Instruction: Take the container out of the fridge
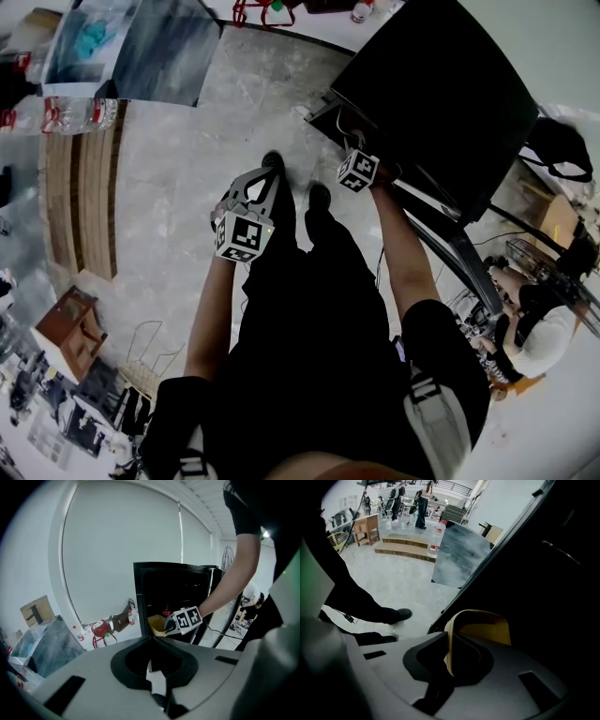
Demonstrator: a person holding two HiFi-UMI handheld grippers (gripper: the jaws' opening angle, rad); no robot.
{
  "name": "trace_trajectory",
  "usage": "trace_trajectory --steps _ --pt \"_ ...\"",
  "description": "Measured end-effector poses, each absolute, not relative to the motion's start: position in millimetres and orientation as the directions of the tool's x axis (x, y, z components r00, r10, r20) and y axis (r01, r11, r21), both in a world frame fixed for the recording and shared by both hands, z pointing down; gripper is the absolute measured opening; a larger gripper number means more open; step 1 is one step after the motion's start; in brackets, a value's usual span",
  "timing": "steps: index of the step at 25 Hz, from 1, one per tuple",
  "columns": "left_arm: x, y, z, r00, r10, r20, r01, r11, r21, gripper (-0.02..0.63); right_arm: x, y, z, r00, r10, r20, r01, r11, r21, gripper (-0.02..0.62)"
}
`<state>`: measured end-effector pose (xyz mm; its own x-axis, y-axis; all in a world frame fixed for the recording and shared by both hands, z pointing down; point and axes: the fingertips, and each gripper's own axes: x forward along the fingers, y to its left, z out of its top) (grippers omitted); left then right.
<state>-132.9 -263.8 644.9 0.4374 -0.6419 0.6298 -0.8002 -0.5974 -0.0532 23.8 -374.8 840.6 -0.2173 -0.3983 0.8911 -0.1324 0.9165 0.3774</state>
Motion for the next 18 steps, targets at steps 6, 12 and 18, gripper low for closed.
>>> trace_trajectory --steps 6,12,18 --pt "-126.3 -260.1 639.3 0.435 -0.652 0.621 -0.804 -0.591 -0.058 0.021 24.5 -363.3 832.5 -0.234 -0.396 0.888 -0.130 0.918 0.375 0.028" --pt "-118.0 -248.7 633.8 0.433 -0.656 0.618 -0.803 -0.593 -0.066 0.021 27.2 -351.0 824.2 -0.244 -0.399 0.884 -0.108 0.917 0.384 0.029" --pt "-107.7 -236.3 626.2 0.436 -0.652 0.620 -0.790 -0.607 -0.083 0.021 25.8 -338.6 808.3 -0.276 -0.407 0.871 -0.086 0.913 0.399 0.028"
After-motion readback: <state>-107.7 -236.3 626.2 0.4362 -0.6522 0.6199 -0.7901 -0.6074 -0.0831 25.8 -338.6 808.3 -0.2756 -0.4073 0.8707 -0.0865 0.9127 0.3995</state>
